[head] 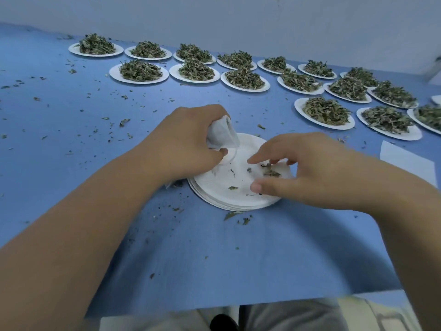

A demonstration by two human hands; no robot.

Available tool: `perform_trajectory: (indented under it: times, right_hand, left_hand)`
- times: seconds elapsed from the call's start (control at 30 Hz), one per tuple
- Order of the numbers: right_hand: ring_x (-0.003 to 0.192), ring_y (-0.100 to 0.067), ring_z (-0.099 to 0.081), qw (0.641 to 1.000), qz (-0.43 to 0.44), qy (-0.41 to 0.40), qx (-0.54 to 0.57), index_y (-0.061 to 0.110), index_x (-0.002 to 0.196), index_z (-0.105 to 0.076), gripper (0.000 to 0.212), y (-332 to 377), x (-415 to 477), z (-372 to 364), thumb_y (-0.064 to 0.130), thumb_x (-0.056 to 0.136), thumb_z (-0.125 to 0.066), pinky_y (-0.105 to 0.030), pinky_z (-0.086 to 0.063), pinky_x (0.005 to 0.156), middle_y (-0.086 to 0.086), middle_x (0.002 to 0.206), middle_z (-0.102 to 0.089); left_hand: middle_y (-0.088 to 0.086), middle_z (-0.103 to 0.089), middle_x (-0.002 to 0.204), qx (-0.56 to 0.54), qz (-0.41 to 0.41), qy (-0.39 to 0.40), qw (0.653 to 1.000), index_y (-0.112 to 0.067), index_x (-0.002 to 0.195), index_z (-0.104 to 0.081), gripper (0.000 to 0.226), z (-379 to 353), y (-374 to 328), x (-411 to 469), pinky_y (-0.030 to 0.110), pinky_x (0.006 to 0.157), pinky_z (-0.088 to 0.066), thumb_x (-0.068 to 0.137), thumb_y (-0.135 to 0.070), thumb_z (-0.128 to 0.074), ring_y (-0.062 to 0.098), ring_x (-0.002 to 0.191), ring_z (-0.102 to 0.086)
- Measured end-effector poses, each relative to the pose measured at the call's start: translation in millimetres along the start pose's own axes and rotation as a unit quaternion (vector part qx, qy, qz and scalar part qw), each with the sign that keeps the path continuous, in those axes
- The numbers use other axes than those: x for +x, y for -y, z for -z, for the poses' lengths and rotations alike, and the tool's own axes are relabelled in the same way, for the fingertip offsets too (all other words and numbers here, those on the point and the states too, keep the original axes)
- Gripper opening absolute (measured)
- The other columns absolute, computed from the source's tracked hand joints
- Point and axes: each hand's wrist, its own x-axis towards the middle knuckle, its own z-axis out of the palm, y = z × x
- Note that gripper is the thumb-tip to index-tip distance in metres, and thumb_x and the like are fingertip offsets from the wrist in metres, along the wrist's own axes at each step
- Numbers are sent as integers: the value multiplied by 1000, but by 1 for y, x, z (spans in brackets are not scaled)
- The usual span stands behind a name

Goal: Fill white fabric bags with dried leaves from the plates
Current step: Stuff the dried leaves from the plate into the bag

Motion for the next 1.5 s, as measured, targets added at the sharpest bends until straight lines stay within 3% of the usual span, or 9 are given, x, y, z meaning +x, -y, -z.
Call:
perform_trajectory:
  times: [0.1,0.3,0.43,0.57,0.83,0.97,1.13,1.4,1.5]
  right_hand:
    - [102,2,-57,999,5,-9,-35,45,117,-72,33,3,3,-7,54,86,-71,-20,-46,87,23,113,-64]
    - [89,9,-58,998,33,-51,-35,34,103,-79,14,2,7,-11,28,92,-72,-4,-41,73,20,97,-70]
    - [89,10,-57,999,27,-23,-21,44,121,-70,29,4,4,-7,44,92,-69,-18,-46,84,21,110,-64]
    - [91,0,-59,999,15,5,-43,41,113,-76,26,10,6,-8,25,94,-70,-30,-52,90,16,113,-69]
    - [84,7,-63,997,34,-59,-42,31,89,-81,20,10,10,-3,15,87,-70,-16,-52,77,22,83,-72]
    - [71,12,-66,978,45,-188,76,35,82,-79,19,16,22,13,16,85,-76,-4,-48,66,28,74,-71]
    - [76,-3,-72,953,96,-233,166,24,86,-78,15,41,43,17,10,82,-78,-25,-60,76,11,81,-76]
    - [74,-11,-71,947,112,-239,185,16,85,-65,15,49,62,7,3,81,-73,-33,-60,77,6,76,-71]
    - [61,2,-61,956,116,-191,192,19,93,-67,10,46,61,3,9,91,-66,-11,-47,60,12,73,-73]
  left_hand:
    - [-17,-64,98,14,5,-2,1000,-43,109,-57,36,-2,1,1,16,68,-44,79,-36,-75,9,86,-56]
    - [-16,-64,101,25,4,6,1000,-42,110,-59,34,-3,1,2,15,67,-40,80,-35,-74,11,89,-55]
    - [-15,-65,98,24,-1,-4,1000,-38,108,-61,32,-3,1,1,14,70,-42,79,-35,-73,10,88,-56]
    - [-16,-64,100,21,1,1,1000,-40,110,-60,34,-3,1,1,15,67,-41,80,-34,-73,10,89,-56]
    - [-18,-63,100,3,10,-12,1000,-41,111,-59,34,-1,0,1,14,66,-40,80,-36,-73,8,88,-54]
    - [-16,-64,98,-21,19,-35,999,-38,109,-60,32,3,-2,0,16,69,-45,80,-36,-74,5,88,-57]
    - [-17,-62,88,-39,12,-65,997,-38,103,-59,30,6,-5,0,15,61,-40,78,-36,-75,1,82,-56]
    - [-34,-55,76,-59,6,-85,995,-44,79,-47,32,6,-5,1,5,57,-36,76,-32,-76,-13,71,-51]
    - [-33,-53,80,-66,13,-95,993,-36,77,-47,27,5,-1,3,6,56,-37,77,-32,-74,-10,69,-50]
